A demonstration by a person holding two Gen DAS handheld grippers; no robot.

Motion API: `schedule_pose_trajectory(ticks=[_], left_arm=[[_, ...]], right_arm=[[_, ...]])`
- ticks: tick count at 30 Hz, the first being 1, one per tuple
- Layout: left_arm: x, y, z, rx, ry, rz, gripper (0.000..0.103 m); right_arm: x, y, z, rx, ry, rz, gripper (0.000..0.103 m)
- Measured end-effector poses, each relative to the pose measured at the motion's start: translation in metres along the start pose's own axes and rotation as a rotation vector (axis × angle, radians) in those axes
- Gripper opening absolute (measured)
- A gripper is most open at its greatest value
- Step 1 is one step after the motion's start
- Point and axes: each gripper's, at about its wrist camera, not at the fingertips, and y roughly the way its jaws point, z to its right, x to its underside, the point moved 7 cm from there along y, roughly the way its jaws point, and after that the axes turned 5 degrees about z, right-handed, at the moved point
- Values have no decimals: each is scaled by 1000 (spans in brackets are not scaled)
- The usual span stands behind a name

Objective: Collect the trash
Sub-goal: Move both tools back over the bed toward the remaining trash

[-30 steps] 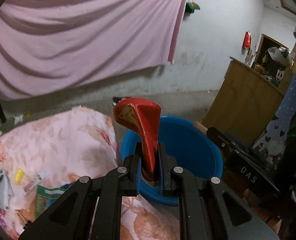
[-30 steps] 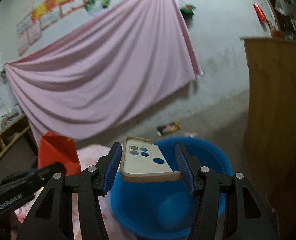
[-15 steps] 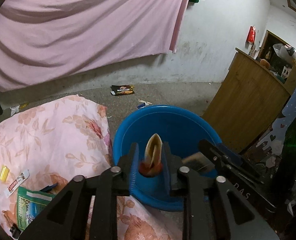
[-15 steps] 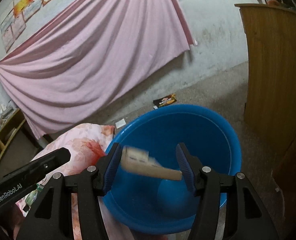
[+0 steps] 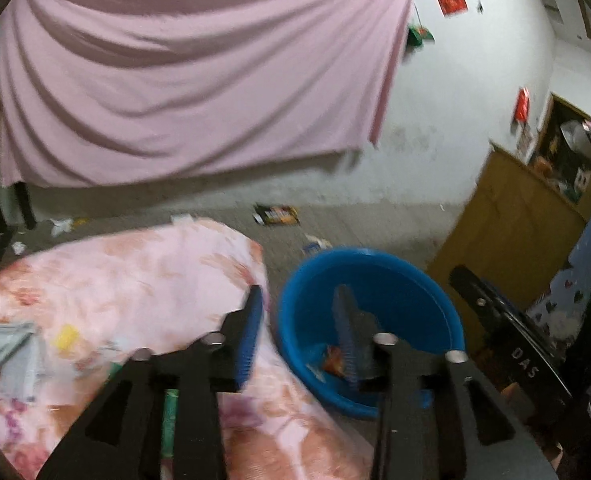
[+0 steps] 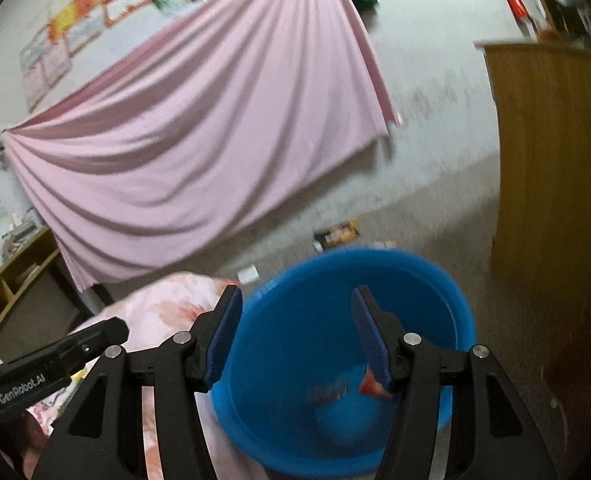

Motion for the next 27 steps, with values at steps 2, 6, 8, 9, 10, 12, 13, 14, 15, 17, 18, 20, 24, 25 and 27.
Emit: schedule_pose_trajectory(ticks=[2, 6, 8, 9, 10, 12, 13, 14, 15, 17, 18, 20, 24, 25, 27], left_arm=[[-7, -22, -12, -30, -6, 55, 41], [-14, -68, -37, -104, 2, 152, 55], [-13, -87, -49, -136, -3, 196, 68], [-12, -101, -57, -155, -8, 225, 75], [-11, -109, -62, -167, -12, 243, 81], [-7, -128, -74, -200, -24, 277, 91], [-3, -138, -82, -220, -33, 295, 98], [1, -147, -88, -237, -43, 312, 98], [5, -157, -95, -254, -55, 330, 99], [14, -173, -107, -279, -77, 343, 99], [14, -178, -109, -290, -84, 344, 99], [22, -191, -118, -314, -98, 351, 99], [44, -216, -131, -375, -104, 355, 99], [50, -220, -134, -391, -104, 352, 99], [64, -228, -140, -412, -106, 337, 99]], right_arm=[[-9, -12, -13, -26, -33, 67, 62], [-21, -31, -40, -78, -92, 160, 71], [-27, -43, -55, -115, -107, 210, 79], [-28, -47, -60, -126, -111, 228, 84], [-31, -53, -68, -144, -120, 256, 87], [-33, -61, -79, -165, -131, 288, 96], [-34, -66, -84, -175, -134, 308, 103], [-34, -73, -91, -195, -136, 336, 103], [-35, -76, -94, -207, -138, 346, 103], [-35, -84, -109, -241, -154, 364, 103], [-34, -87, -113, -250, -166, 370, 103], [-30, -93, -128, -279, -207, 382, 103], [-17, -103, -154, -332, -277, 376, 103], [-13, -105, -160, -354, -285, 367, 103], [-6, -107, -169, -382, -301, 346, 103]])
